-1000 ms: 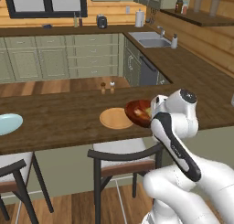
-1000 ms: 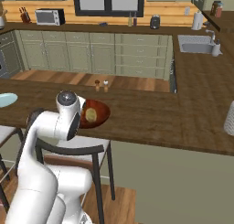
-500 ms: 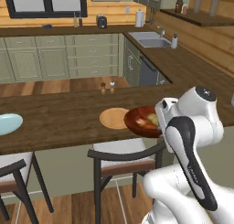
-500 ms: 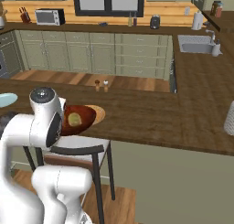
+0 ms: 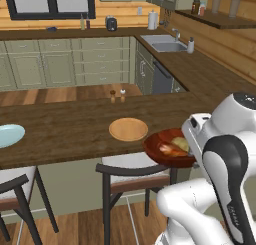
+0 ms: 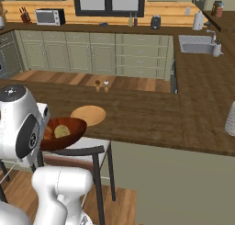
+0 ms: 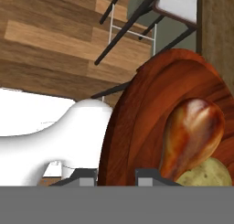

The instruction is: Pick the chicken drumstick and potato from their plates and place them in the bowl. Then put the bowl in the fridge.

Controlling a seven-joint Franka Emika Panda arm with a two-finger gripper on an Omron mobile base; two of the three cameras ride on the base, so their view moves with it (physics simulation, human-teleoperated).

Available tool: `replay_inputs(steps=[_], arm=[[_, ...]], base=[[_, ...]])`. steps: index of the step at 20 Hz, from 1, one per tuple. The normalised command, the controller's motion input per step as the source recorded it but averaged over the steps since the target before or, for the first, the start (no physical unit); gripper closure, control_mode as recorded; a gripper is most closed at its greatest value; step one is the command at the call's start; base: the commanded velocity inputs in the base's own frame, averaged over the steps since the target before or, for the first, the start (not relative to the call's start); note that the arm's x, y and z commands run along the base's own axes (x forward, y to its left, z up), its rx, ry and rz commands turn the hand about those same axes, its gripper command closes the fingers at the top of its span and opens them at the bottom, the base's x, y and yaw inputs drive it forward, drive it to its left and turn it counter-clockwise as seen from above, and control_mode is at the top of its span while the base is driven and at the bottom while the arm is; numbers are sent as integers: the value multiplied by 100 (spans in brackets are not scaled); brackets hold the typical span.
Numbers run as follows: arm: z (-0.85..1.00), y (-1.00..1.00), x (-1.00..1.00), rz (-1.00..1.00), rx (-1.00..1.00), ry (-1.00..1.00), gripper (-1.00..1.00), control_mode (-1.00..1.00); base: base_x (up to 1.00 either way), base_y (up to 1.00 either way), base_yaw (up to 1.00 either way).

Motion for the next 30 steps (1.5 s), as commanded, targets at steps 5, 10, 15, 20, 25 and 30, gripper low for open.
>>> replay_inputs(steps=[5,10,15,20,25,30], arm=[[0,-20,-66,-1,0,-7,100,-100],[-2,0,-4,-4,0,-24,100,-100],[-5,0,0,-4,4,-9,100,-100],[0,0,0,0,0,0,100,-100],[0,0,-16,0,1,-1,100,100],[0,0,0,0,0,0,100,100]], base=[[0,0,0],[0,0,0],[0,0,0],[0,0,0],[-20,0,1],[-73,49,21]])
